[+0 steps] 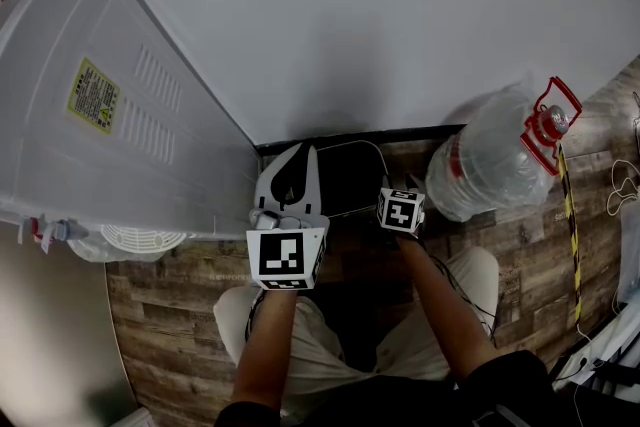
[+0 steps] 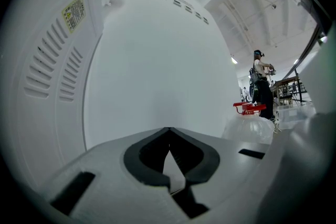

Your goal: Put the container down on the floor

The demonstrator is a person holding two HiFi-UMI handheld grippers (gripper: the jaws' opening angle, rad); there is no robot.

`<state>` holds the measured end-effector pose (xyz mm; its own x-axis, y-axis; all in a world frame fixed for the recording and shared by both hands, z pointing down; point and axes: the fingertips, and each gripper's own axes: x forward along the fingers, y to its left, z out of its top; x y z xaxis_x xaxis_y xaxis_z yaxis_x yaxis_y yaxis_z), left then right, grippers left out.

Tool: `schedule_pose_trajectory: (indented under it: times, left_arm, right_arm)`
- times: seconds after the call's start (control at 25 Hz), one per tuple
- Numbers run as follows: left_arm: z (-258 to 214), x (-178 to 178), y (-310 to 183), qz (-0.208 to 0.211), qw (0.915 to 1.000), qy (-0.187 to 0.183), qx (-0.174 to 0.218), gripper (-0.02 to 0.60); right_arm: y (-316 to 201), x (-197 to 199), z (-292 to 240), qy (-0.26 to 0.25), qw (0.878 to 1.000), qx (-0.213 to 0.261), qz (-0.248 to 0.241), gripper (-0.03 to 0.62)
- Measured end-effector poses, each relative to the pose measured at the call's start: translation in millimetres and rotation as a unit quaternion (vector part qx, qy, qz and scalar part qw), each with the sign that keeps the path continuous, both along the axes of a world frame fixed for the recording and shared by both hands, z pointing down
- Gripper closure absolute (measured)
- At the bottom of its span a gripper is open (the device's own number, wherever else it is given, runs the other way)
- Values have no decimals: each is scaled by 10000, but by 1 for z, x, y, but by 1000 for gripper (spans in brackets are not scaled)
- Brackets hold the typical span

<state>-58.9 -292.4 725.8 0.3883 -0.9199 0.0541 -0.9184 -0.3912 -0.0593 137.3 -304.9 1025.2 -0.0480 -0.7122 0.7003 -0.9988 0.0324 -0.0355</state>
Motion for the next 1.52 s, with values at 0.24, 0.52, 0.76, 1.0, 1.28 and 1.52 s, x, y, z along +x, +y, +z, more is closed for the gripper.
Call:
schedule_pose_trajectory:
  times: [0.24, 0.52, 0.76, 1.0, 1.28, 1.52]
  left_arm:
    - [3, 0, -1, -9, 10000, -15, -18, 565]
    - [6, 2, -4, 2, 10000, -4, -61, 565]
    - [8, 5, -5, 28, 10000, -11, -86, 565]
    - [10, 4, -9, -25, 9999, 20, -146, 565]
    - [4, 8, -16, -11, 9998, 173, -133, 565]
    - [9, 11, -21, 223, 9991, 215, -282, 565]
  right_arm:
    - [-1, 0, -5, 22, 10000, 71, -2, 393]
    - [-8, -2, -22, -200, 9994, 279, 59, 431]
    - [-18, -11, -49, -284, 9980, 571, -4, 489]
    - [-30, -26, -95, -437, 9935, 1033, -182, 539]
    - [-40, -62, -171, -822, 9793, 1657, -817, 556]
    - [-39, -89, -226, -1039, 9658, 1956, -1345, 565]
